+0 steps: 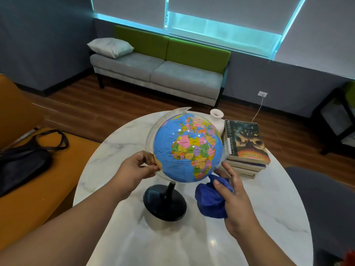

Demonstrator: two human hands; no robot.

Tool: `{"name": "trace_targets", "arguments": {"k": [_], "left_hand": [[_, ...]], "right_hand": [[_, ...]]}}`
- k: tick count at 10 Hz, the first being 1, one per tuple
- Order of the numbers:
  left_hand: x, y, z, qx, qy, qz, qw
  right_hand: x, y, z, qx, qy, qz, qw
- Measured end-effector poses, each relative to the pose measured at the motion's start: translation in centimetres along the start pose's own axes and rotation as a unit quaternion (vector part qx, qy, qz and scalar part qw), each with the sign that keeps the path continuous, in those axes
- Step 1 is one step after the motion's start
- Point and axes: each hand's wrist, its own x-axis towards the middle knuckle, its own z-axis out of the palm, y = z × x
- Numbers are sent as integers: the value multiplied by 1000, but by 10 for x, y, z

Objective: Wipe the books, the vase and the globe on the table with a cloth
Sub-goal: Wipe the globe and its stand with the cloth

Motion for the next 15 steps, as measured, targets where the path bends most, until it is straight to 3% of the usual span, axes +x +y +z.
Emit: {"name": "trace_targets", "arguments": {"k": [5, 6, 7, 8, 9, 10, 11, 12, 13, 14, 15], "left_hand": [[-14, -15, -15, 34, 113, -19, 993], [-10, -19, -20, 46, 147, -26, 988], [-8, -23, -22, 45, 166, -34, 985], [-12, -25, -22, 116, 178, -17, 977], [-12, -31, -24, 122, 200, -25, 972], [-10, -28, -30, 118, 160, -76, 977], [-21, -4, -47, 171, 59, -64, 981], [-36, 18, -72, 105, 20, 25, 994], [-42, 36, -75, 97, 52, 98, 989], [-36, 40, -67, 124, 121, 125, 977], [-30, 39, -62, 121, 143, 139, 972]], "right_hand": [[-3, 7, 13, 0, -51, 10, 999], [-4, 16, 17, -80, -67, -1, 995], [0, 39, 27, -186, -42, 41, 981], [9, 55, 39, -311, -43, 1, 949], [13, 75, 53, -469, -123, -113, 867], [13, 98, 44, -621, -189, -162, 744], [15, 102, 38, -592, -189, -107, 776], [15, 106, 37, -583, -207, -73, 782], [-4, 98, 46, -551, -212, -45, 806], [-18, 88, 69, -539, -247, -44, 804], [-16, 90, 87, -562, -304, -82, 765]]}}
